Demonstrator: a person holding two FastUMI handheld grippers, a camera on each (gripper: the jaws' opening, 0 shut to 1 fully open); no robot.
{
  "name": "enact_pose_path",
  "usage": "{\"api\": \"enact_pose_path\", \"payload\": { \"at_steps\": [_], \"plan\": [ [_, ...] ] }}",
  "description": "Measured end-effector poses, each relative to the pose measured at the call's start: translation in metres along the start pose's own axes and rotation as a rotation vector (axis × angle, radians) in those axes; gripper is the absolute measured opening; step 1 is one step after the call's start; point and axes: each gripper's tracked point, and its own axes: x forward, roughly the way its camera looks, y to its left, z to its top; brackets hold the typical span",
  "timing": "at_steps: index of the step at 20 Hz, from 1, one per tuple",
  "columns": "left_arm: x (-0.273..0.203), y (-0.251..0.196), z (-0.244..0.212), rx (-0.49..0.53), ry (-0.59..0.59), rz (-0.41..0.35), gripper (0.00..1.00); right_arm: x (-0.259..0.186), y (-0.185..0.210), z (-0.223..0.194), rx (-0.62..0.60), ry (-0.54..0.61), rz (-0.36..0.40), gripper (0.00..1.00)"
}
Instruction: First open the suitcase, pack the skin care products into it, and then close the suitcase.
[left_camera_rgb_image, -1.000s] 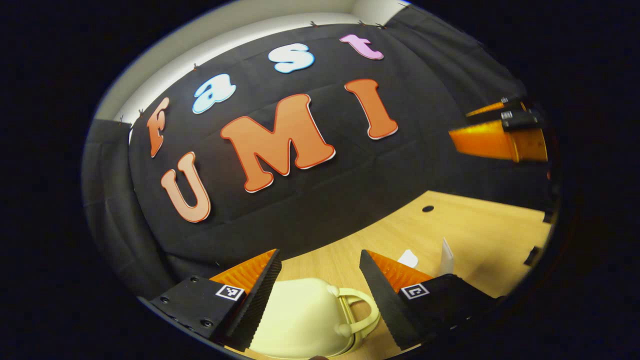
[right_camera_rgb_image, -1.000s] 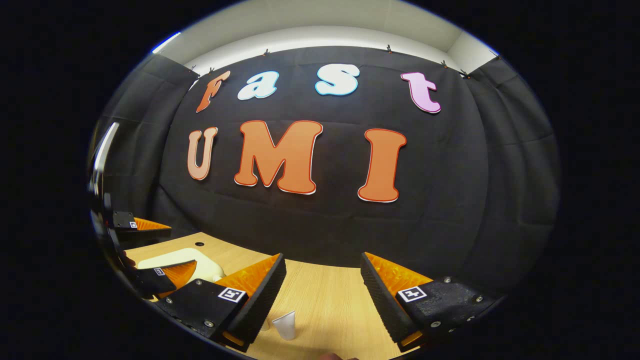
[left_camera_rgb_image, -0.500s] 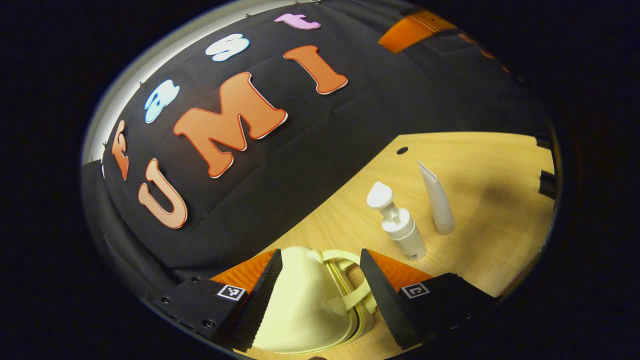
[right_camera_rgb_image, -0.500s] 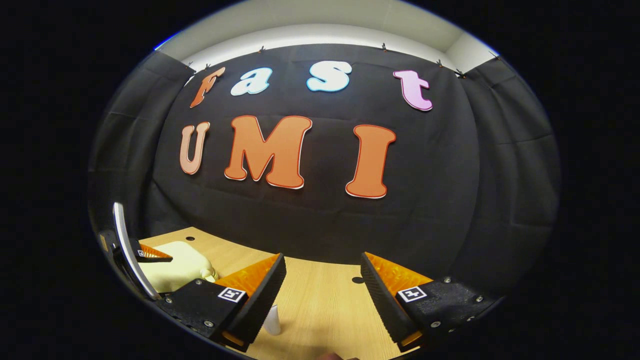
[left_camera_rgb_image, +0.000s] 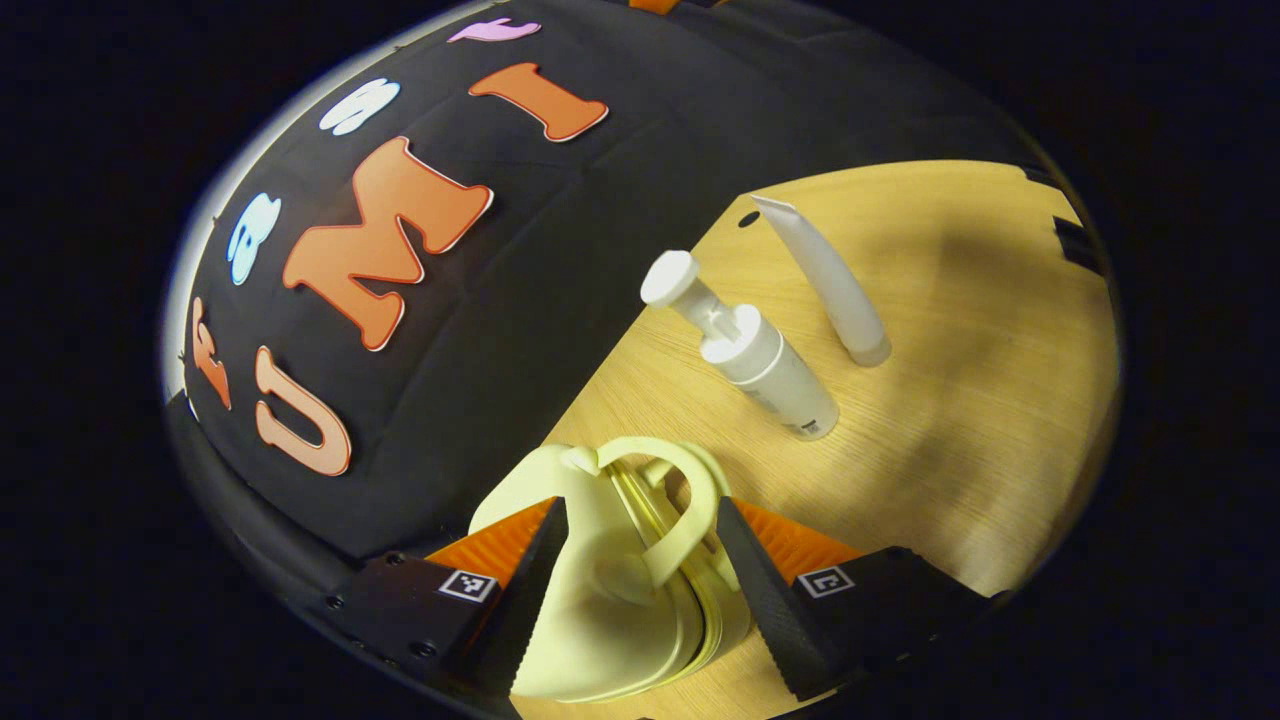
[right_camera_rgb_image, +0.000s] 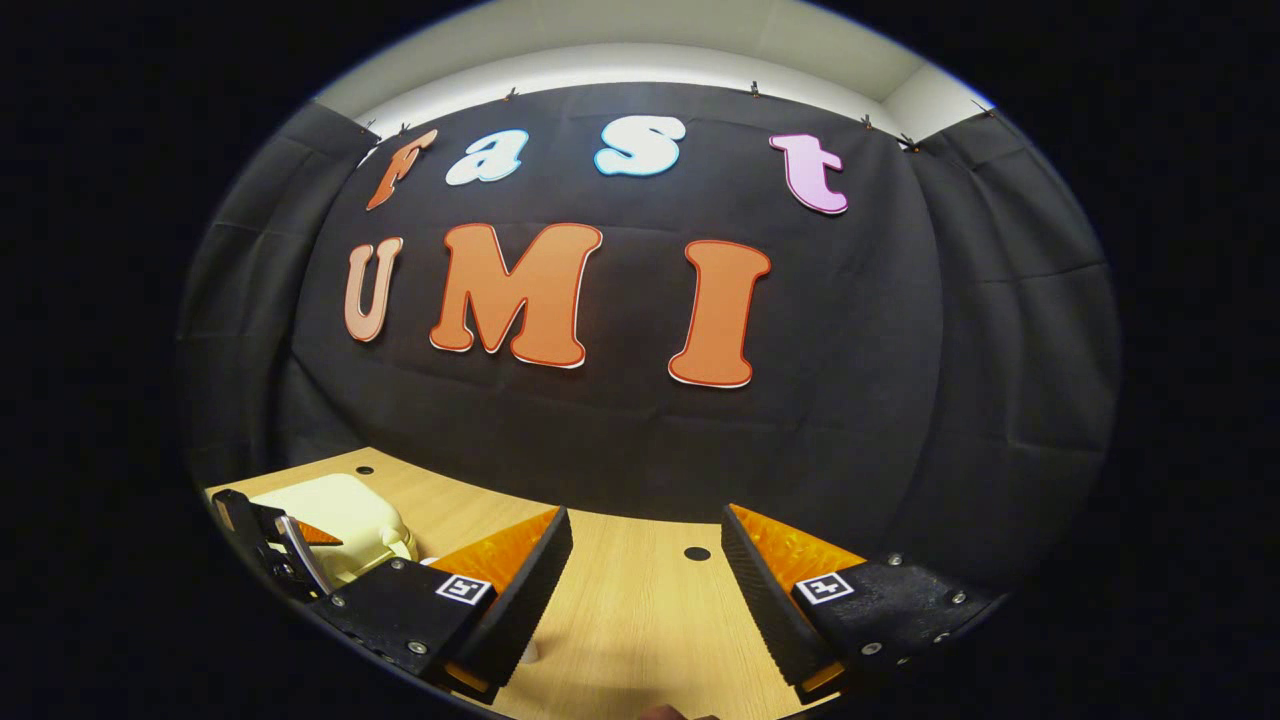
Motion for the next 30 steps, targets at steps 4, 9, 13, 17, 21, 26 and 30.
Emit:
{"api": "enact_pose_path", "payload": {
  "at_steps": [4, 9, 13, 17, 21, 26, 30],
  "plan": [
    [0.011, -0.007, -0.011, 0.078, 0.049, 0.007, 0.85, -0.002, -0.002, -0.002, 0.01, 0.003, -0.004, 0.95],
    [0.029, -0.022, -0.015, 0.149, 0.076, -0.022, 0.56, -0.007, -0.004, 0.0, 0.013, -0.005, -0.01, 0.95],
    [0.026, -0.016, -0.005, 0.129, 0.045, -0.003, 0.12, -0.01, -0.005, -0.002, 0.008, 0.0, -0.016, 0.95],
    [0.02, -0.009, 0.004, -0.046, 0.013, -0.012, 0.12, -0.011, -0.001, -0.002, 0.005, 0.009, -0.014, 0.95],
    [0.014, 0.007, 0.012, -0.237, -0.029, 0.044, 0.12, -0.009, 0.013, 0.001, -0.005, 0.009, 0.001, 0.95],
    [0.012, 0.011, 0.017, -0.399, -0.068, 0.107, 0.12, -0.005, 0.044, 0.01, -0.02, 0.003, 0.053, 0.95],
    [0.011, 0.017, 0.02, -0.504, -0.092, 0.173, 0.11, 0.001, 0.07, 0.015, -0.032, -0.002, 0.087, 0.95]
  ]
}}
